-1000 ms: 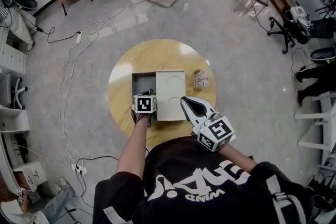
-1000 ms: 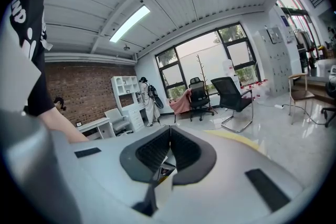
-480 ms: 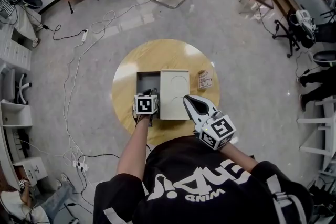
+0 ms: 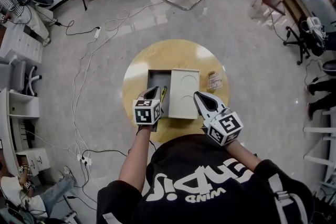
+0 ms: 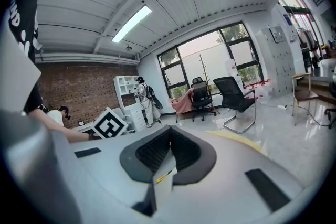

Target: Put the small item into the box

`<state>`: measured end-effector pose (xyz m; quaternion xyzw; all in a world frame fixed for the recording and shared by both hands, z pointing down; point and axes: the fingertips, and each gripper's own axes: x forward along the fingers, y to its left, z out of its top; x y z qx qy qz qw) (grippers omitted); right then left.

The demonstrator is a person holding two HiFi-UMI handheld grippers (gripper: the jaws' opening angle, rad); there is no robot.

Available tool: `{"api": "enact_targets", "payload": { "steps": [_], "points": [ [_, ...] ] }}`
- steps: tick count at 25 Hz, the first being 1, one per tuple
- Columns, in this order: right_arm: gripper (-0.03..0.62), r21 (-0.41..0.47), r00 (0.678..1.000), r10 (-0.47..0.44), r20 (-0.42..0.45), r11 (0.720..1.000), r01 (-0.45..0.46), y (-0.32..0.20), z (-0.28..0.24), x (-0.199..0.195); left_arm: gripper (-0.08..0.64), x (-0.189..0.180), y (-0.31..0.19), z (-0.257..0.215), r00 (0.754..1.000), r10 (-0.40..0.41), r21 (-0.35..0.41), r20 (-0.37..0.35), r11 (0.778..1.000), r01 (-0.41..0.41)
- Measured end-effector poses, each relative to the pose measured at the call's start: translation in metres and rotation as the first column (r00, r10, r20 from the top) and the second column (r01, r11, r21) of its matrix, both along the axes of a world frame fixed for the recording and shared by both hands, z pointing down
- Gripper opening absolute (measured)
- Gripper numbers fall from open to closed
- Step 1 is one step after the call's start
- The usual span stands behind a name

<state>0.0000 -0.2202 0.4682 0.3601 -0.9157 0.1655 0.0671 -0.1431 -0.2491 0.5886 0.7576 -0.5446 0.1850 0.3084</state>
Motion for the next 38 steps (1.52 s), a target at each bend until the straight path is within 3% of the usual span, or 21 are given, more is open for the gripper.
{"api": "enact_targets", "payload": {
  "steps": [6, 12, 20, 26, 38],
  "points": [
    [0.003, 0.011, 1.0, -0.026, 0.005, 1.0, 0.026, 0.007, -0.003, -0.008, 0.011, -0.006, 0.027, -0.069, 1.0, -0.004, 0.171, -0.03, 0.985, 0.01],
    [0.003, 0.019, 0.998, -0.058, 0.011, 0.998, 0.058, 0.011, -0.007, -0.008, 0.011, -0.002, 0.055, -0.116, 0.996, 0.011, 0.341, -0.084, 0.94, 0.019],
    [0.003, 0.05, 0.997, -0.079, 0.024, 0.996, 0.078, 0.019, -0.009, -0.011, 0.009, -0.006, 0.088, -0.133, 0.994, -0.031, 0.464, -0.102, 0.882, 0.075],
    [0.003, 0.059, 0.997, -0.078, 0.026, 0.995, 0.077, 0.025, -0.01, -0.007, 0.009, -0.008, 0.099, -0.139, 0.99, -0.071, 0.495, -0.125, 0.86, 0.124],
    [0.003, 0.076, 0.997, -0.068, 0.022, 0.995, 0.066, 0.034, -0.011, -0.008, 0.009, -0.007, 0.109, -0.135, 0.99, -0.077, 0.479, -0.118, 0.869, 0.125]
  ]
}}
